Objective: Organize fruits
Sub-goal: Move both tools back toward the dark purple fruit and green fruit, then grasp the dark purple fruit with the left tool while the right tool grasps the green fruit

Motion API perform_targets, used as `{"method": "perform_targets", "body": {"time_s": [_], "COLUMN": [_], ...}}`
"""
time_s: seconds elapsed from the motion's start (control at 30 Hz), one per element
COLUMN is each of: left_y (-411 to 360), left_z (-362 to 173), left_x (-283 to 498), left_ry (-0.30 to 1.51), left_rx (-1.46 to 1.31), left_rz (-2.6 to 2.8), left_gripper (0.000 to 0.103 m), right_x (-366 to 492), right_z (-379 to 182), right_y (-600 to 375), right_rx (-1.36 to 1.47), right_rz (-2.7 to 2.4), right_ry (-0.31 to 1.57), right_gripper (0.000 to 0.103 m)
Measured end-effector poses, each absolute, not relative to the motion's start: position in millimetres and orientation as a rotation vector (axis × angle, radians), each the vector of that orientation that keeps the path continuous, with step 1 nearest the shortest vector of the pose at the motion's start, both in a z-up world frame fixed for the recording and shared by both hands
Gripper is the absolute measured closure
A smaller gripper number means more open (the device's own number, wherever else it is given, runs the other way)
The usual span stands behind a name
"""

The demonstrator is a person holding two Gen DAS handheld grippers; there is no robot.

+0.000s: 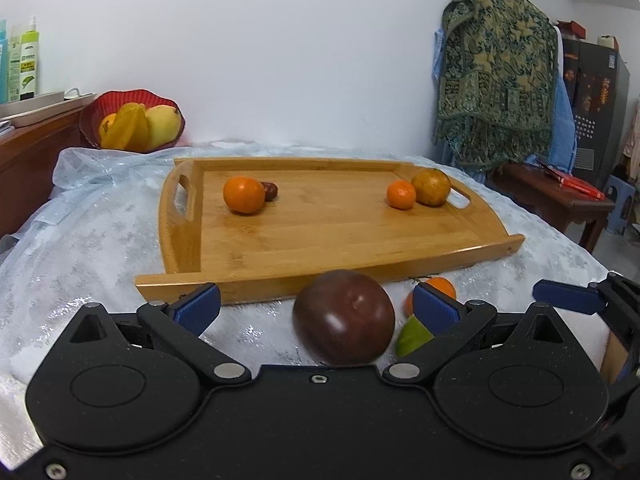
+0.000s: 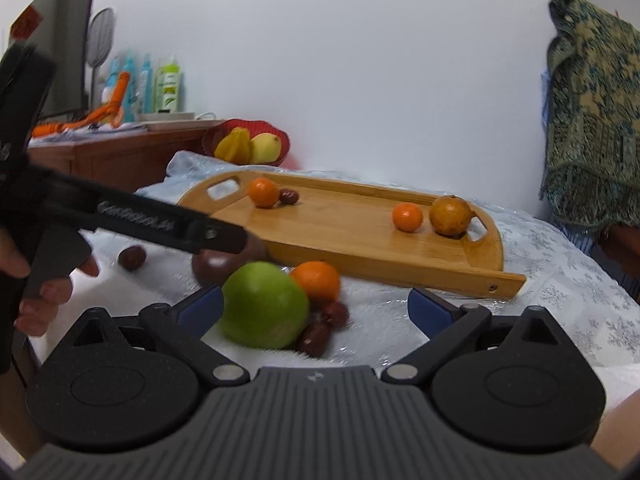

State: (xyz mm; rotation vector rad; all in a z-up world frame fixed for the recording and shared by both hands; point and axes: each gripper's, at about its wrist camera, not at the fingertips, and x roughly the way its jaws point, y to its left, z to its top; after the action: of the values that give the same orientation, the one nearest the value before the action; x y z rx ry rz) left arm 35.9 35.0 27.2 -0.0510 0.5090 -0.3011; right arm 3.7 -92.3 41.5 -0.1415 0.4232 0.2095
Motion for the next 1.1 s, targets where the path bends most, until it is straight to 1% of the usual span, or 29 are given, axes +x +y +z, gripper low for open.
{"method": "perform_targets", "body": {"time_s": [0.1, 0.2, 0.4, 0.47, 0.53, 1.1], "left_y": [33.7, 33.8, 35.7, 35.9, 35.9, 38.6], "left_z": [26.1, 24.2, 22.5, 21.6, 21.0, 12.2], "left_x": [36.4, 38.2, 41.7, 42.8, 43.7, 58.9], "left_ry": [0.517, 0.534, 0.555, 0.563, 0.57, 0.631], "left_rx": [-0.059, -0.072, -0.107, -0.115, -0.124, -0.235], "left_rz": [-0.313, -0.321, -0.34, -0.344, -0.349, -0.351], "left_gripper": [0.005, 0.012, 0.022, 0.026, 0.029, 0.032], "right_x": [1.8, -0.8, -3.6, -2.3, -1.2, 7.4], "right_z": [37.8, 34.5, 26.7, 24.8, 23.7, 19.4], "right_y": [-85.5, -82.0, -72.0, -69.6, -69.1, -63.5], "right_rx": [-0.168, -0.155, -0.149, -0.152, -0.149, -0.118], "right_rz": [0.22, 0.212, 0.224, 0.212, 0.202, 0.186], "right_ry": [0.421, 0.407, 0.406, 0.404, 0.408, 0.404], "right_gripper": [0.0, 0.007, 0.016, 0.021, 0.024, 0.031]}}
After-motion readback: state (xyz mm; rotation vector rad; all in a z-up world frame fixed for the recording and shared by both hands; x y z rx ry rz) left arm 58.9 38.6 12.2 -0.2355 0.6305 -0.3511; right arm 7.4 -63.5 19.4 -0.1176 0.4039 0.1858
